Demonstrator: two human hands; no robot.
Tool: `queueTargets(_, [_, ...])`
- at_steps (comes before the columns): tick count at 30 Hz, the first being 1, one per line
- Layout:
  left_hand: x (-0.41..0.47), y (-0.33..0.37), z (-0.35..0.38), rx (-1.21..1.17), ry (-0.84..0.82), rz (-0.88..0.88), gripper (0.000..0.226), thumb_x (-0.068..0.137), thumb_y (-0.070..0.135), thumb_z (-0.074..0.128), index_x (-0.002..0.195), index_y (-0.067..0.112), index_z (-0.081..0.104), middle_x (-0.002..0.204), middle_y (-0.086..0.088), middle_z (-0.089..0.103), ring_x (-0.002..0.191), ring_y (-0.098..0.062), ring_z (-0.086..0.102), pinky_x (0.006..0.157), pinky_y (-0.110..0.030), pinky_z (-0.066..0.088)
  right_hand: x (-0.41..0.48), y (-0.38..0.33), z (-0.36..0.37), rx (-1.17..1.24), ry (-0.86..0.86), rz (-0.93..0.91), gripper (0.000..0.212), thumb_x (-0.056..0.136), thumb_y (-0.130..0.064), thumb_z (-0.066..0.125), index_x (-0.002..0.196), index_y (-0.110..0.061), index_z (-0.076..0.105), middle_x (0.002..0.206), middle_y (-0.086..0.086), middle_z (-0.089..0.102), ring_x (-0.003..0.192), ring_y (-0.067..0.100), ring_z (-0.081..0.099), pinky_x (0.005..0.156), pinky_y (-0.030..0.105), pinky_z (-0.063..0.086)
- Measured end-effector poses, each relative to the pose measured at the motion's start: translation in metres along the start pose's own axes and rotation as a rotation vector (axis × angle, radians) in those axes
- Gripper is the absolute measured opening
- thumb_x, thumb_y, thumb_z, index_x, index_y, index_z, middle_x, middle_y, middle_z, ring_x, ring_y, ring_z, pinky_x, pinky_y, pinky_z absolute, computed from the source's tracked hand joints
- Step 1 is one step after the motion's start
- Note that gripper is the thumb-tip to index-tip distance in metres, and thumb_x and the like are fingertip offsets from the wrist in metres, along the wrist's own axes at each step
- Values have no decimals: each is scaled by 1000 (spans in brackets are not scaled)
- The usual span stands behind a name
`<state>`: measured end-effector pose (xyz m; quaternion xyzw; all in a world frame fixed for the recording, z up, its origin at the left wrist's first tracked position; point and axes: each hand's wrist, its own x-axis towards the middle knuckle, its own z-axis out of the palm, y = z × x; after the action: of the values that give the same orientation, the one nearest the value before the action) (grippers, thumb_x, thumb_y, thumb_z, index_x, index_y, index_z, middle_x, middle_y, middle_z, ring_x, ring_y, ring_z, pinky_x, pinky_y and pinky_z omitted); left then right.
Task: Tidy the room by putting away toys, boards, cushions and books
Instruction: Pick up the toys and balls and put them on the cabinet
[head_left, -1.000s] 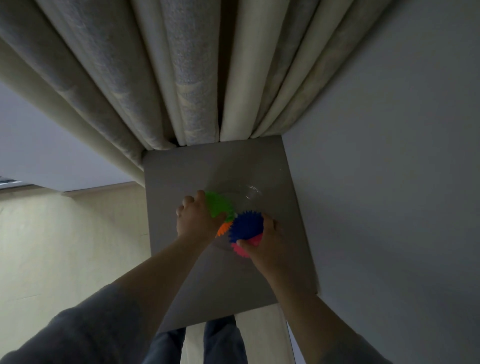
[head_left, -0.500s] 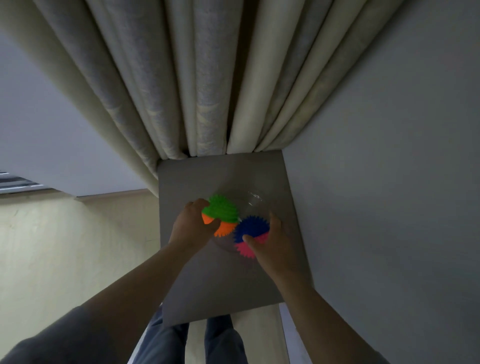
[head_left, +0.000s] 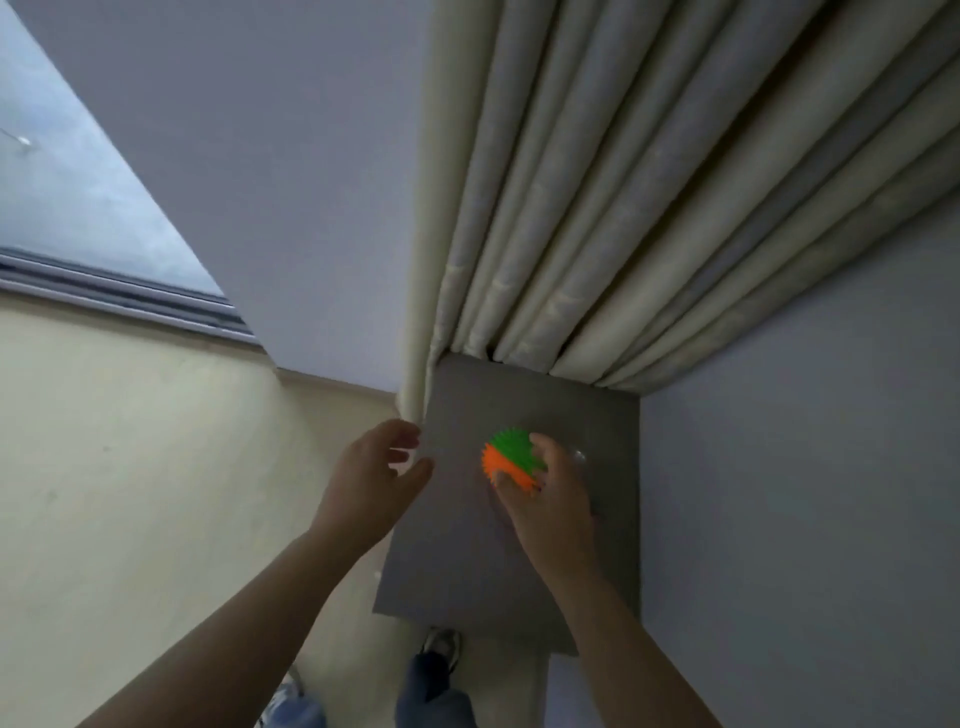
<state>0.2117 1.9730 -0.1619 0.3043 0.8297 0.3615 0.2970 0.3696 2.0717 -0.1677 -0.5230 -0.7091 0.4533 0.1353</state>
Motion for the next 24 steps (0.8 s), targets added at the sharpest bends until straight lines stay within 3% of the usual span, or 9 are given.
queueTargets(2, [-18, -12, -34, -55, 93, -29, 27, 83, 22, 70, 109, 20, 62, 104, 7, 66, 90, -8, 64, 83, -32, 55, -10, -28, 19, -11, -80, -58, 53, 88, -26, 68, 136, -13, 48, 126, -2, 55, 107, 9, 56, 84, 5, 41])
queueTargets(4, [-34, -27, -68, -103, 186, -68, 24, 82, 21, 70, 106, 21, 63, 103, 7, 67, 90, -8, 65, 83, -35, 55, -22, -58, 41, -30, -163, -125, 52, 89, -28, 66, 136, -16, 48, 127, -6, 54, 119, 10, 52, 94, 15, 43])
queueTargets(6, [-57, -47, -106, -161, 272, -122, 24, 83, 20, 69, 106, 20, 63, 102, 7, 67, 90, -8, 65, 84, -35, 54, -37, -89, 72, -63, -228, -196, 48, 88, -30, 66, 133, -20, 49, 123, -9, 55, 118, 8, 52, 99, 26, 44])
queueTargets(11, [-128, -124, -207, -236, 469, -222, 27, 83, 20, 67, 109, 20, 62, 102, 8, 67, 90, -5, 64, 84, -31, 53, -102, -162, 174, -96, -371, -308, 42, 86, -26, 68, 125, -22, 53, 118, -8, 57, 105, 7, 55, 95, 30, 48])
queueTargets(16, [-223, -226, -318, -243, 631, -321, 25, 83, 20, 67, 108, 20, 62, 100, 9, 66, 91, -6, 62, 84, -31, 52, -208, -222, 303, -164, -555, -462, 45, 85, -29, 68, 127, -24, 53, 115, -10, 58, 101, 5, 56, 90, 28, 50])
queueTargets(24, [-353, -352, -425, -300, 844, -532, 22, 85, 19, 67, 105, 20, 61, 100, 9, 65, 91, -7, 62, 82, -30, 52, -349, -285, 458, -188, -824, -567, 43, 85, -29, 67, 126, -26, 53, 118, -12, 57, 105, 5, 55, 86, 21, 46])
